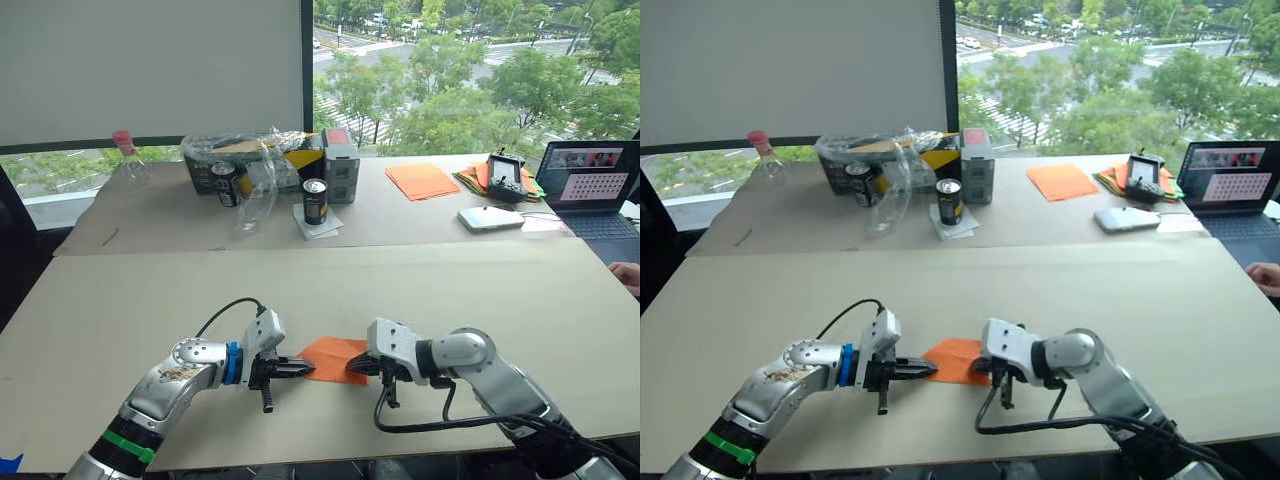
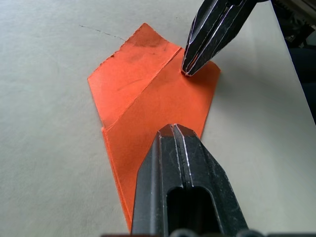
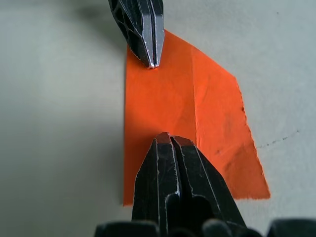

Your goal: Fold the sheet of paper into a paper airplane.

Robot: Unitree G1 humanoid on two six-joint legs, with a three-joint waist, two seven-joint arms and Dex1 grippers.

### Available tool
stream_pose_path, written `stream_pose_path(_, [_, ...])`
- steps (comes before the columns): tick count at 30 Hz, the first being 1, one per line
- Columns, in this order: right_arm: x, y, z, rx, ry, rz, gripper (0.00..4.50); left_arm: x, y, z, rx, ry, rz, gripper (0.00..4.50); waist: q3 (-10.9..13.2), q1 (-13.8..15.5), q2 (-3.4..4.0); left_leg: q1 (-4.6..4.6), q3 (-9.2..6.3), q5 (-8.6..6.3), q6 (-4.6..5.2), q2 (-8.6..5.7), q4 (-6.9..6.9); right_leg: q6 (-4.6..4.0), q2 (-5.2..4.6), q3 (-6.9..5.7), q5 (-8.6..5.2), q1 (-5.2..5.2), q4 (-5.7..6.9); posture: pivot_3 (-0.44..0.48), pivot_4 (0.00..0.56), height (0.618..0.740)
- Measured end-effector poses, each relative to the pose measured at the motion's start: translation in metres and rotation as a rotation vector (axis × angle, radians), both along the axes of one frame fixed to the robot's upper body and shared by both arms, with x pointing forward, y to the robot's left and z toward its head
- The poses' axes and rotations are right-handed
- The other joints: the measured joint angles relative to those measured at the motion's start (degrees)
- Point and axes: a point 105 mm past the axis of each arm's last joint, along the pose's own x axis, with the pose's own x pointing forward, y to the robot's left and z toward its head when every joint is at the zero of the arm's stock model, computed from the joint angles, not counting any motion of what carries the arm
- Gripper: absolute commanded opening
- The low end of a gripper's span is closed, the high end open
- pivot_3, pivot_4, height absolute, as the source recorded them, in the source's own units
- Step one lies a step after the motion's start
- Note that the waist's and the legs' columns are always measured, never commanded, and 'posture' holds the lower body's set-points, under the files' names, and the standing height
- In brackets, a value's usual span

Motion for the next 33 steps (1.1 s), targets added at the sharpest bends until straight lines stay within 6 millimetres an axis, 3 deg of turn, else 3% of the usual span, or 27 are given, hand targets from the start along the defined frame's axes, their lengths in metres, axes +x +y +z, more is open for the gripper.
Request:
stream_pose_path(6, [0.015, -0.026, 0.022, 0.096, 0.06, -0.213, 0.02, 0.0, -0.001, -0.001, -0.007, -0.006, -0.003, 0.0, 0.0, 0.1, 0.01, 0.08, 0.0, 0.0, 0.01, 0.05, 0.0, 0.02, 0.01, -0.03, -0.01, 0.12, 0.01, 0.0, 0.15, 0.695])
stream_pose_path(9, [0.021, -0.03, 0.025, 0.151, 0.11, -0.288, 0.92, 0.0, -0.002, -0.002, -0.013, -0.006, -0.001, 0.0, 0.0, 0.2, 0.01, 0.16, 0.0, -0.02, 0.04, 0.07, 0.0, 0.03, 0.02, -0.05, -0.02, 0.22, -0.04, 0.0, 0.15, 0.695])
stream_pose_path(17, [0.022, -0.023, 0.012, 0.233, 0.289, -0.371, 3.63, 0.0, -0.004, -0.002, -0.022, -0.003, 0.004, 0.0, 0.0, 0.3, 0.01, 0.19, 0.0, -0.03, 0.06, 0.07, 0.0, 0.04, 0.01, -0.06, -0.02, 0.27, -0.07, 0.0, 0.15, 0.695])
stream_pose_path(31, [0.018, -0.008, 0.009, 0.342, 0.488, -0.369, 3.63, -0.002, -0.006, -0.003, -0.03, 0.0, 0.033, 0.0, 0.0, 0.3, 0.02, 0.27, -0.02, -0.05, 0.09, 0.09, 0.0, 0.06, 0.01, -0.1, -0.04, 0.39, -0.11, 0.0, 0.15, 0.695])
stream_pose_path(33, [0.018, -0.007, 0.009, 0.342, 0.496, -0.369, 3.12, -0.002, -0.006, -0.003, -0.03, 0.0, 0.033, 0.0, 0.0, 0.2, 0.02, 0.27, -0.02, -0.06, 0.09, 0.09, 0.0, 0.07, 0.02, -0.1, -0.04, 0.39, -0.12, 0.0, 0.15, 0.695])
